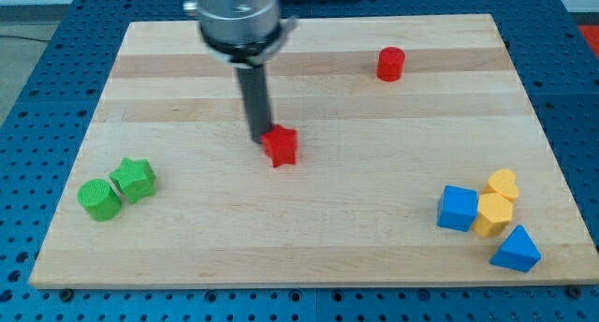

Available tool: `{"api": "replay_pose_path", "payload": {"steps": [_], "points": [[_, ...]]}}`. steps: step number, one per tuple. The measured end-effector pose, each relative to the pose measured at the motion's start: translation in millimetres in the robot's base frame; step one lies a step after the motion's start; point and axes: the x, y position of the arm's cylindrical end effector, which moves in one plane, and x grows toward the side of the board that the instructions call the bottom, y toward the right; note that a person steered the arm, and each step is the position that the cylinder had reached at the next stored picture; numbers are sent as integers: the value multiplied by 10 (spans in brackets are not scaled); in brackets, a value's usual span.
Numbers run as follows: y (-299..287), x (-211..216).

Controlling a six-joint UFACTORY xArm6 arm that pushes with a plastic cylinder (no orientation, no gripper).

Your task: Move red blocks towards green blocks

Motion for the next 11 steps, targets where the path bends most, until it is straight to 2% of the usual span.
{"api": "replay_pose_path", "payload": {"steps": [1, 2, 3, 4, 5, 6, 7, 8, 9, 10, 11], "points": [[248, 419], [405, 391], [602, -41], [994, 309], [920, 881], [323, 956], [-152, 743], [337, 537], [58, 306], [-1011, 397], [-1033, 369]]}}
